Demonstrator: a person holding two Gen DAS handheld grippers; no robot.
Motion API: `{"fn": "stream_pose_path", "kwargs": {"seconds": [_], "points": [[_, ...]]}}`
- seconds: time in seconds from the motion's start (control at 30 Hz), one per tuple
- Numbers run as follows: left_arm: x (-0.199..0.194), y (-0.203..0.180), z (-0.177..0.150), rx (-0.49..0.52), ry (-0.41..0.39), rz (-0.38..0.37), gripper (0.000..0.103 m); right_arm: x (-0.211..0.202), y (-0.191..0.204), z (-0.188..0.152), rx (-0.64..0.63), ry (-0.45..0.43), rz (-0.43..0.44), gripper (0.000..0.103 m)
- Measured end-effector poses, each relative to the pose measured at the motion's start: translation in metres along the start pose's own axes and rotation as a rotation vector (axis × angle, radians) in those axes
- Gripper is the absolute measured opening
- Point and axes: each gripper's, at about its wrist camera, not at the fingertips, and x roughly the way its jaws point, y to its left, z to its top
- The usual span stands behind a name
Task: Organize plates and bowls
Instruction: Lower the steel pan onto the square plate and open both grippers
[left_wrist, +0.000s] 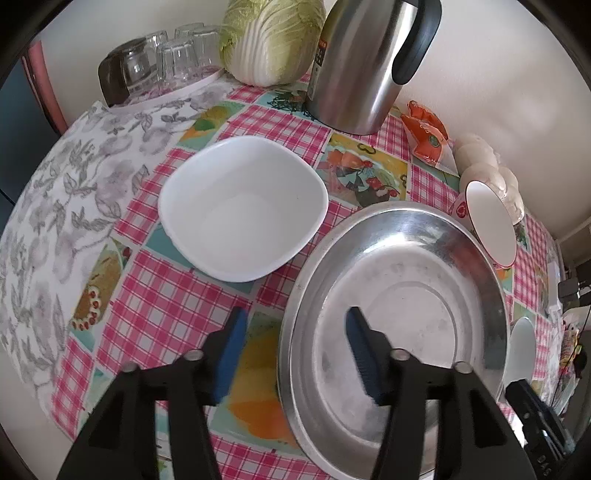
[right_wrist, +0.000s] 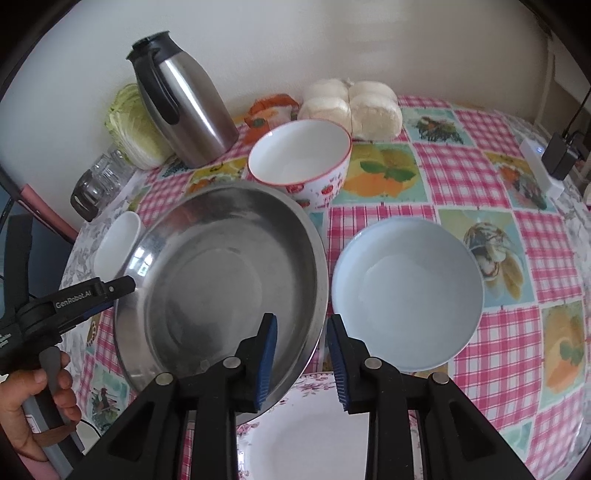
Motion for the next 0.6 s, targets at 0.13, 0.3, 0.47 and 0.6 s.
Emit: {"fn": "stream_pose_path", "kwargs": {"seconds": [0.13,0.3,0.47,0.6], "points": [[-0.004,-0.001,0.0,0.018,0.003,0.02,0.063,-0.007,0.003,0.001,-0.015,-0.029,-0.046,0.065],[-0.007,-0.007,-0.003,0.058,-0.001,0.047,0.076,-0.006,0.003,0.002,-0.026,-0.028,-0.07,0.081],[-0.008,-0.012,-0.004,0.089,-0.001,0.067,0.077,-0.006,0.002,0.0,-0.036,-0.026,-0.093,0.092],[-0.01,-0.016,-0.006,0.117,-0.016,0.081,0.091,-0.008,0.003,0.0,-0.039,-0.035,-0.103,0.103]]}}
